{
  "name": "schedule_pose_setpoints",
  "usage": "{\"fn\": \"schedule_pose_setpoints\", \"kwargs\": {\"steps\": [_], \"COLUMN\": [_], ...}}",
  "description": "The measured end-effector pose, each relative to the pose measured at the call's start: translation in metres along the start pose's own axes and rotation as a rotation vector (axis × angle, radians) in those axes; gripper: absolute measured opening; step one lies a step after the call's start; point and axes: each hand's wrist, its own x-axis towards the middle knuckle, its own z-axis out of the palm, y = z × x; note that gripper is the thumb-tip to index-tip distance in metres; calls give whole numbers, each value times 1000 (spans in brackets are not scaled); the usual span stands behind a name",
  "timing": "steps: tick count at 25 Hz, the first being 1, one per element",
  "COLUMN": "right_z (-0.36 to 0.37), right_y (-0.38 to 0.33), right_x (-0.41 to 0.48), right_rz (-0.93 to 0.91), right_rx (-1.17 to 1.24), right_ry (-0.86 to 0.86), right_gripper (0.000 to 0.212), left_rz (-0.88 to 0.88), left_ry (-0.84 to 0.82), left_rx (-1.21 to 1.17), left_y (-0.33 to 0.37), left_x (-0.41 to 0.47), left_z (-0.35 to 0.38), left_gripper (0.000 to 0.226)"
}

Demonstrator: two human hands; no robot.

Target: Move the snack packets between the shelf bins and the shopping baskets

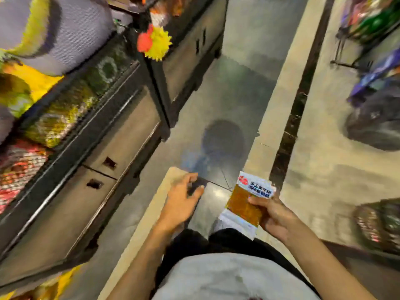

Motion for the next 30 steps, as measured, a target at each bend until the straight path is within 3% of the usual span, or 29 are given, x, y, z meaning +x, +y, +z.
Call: {"fn": "schedule_pose_setpoints", "kwargs": {"steps": [4,8,11,16,23,27,30], "right_z": [-60,-86,-99,-110,-166,-217,-258], "right_y": [-55,-121,-184,-295,-395,-452,-525], "right_x": [8,35,81,145,187,223,250], "right_rz": [-59,-75,-74,-125,-146,-164,-187], "right_rx": [118,175,173,291,603,736,797], "right_ry": [132,177,240,306,473,497,508], "right_gripper": [44,29,30,31,35,41,32], "left_rz": [35,-25,-43,136,391,424,390], "left_ry": [-213,-273,-331,-416,-665,-746,-766], "left_rx": [9,38,76,217,408,470,489], "left_y": [48,76,102,200,362,421,464], "left_x": [53,99,168,308,473,542,587], "left_z": [59,84,104,142,224,291,337], "left_gripper": [46,42,41,41,42,44,44]}}
